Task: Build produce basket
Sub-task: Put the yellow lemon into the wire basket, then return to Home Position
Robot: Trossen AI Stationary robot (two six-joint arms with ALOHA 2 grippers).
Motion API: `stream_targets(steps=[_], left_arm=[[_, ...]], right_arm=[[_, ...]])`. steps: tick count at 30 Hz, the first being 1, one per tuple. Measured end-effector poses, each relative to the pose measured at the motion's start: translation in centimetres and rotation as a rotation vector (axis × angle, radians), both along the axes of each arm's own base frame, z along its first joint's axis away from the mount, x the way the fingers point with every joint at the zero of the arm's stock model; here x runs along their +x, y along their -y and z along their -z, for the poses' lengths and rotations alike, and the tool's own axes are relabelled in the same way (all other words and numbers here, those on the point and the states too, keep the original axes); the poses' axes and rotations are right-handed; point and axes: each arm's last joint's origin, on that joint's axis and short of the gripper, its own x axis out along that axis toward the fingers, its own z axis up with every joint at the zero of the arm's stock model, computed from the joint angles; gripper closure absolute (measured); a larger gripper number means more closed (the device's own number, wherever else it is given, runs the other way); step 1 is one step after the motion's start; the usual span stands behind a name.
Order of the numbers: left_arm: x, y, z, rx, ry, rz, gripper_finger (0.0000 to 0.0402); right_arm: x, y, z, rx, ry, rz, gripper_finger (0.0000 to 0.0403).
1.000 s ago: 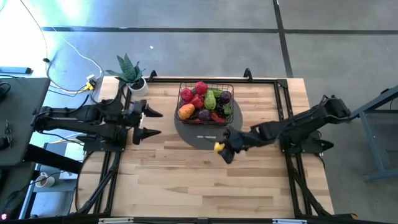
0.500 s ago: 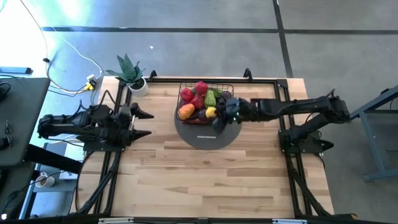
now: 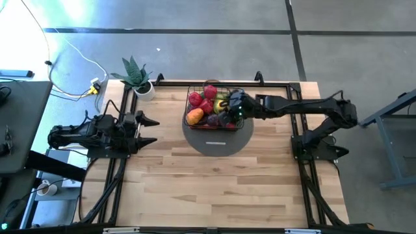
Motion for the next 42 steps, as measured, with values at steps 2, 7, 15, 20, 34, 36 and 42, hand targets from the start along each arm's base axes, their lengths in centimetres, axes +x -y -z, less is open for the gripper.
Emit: stream_targets(steps=[2,7,15,20,34,36,42], left_arm=[[0.1,0.0,0.4,-0.005,-0.012,0.002,0.0011],[0.4,0.0,1.4,0.002,-0.044,0.008,0.0011],[0.5,0.0,1.6,0.052,-0.058,0.008,0.0011],[0.5,0.0,1.6,0.079,-0.064,0.01,0.0011],[0.5,0.0,1.7,0.051,-0.058,0.007,0.0012],[0.6,-0.1,1.9,0.042,-0.054,0.005,0.0012],[1.2,-0.1,3.1,0.012,-0.012,0.003,0.0012]], right_arm=[[0.1,0.0,0.9,0.022,-0.05,-0.008,0.0247],[-0.2,-0.1,1.9,0.067,-0.142,0.006,0.0247],[-0.7,0.1,2.5,0.16,-0.188,0.041,0.0228],[-0.4,0.2,3.2,0.177,-0.216,0.057,0.0199],[-0.7,0.3,2.6,0.226,-0.243,0.095,0.0124],[-0.6,0.5,2.1,0.182,-0.235,0.105,0.0124],[-0.1,0.7,0.1,0.089,-0.199,0.1,0.0124]])
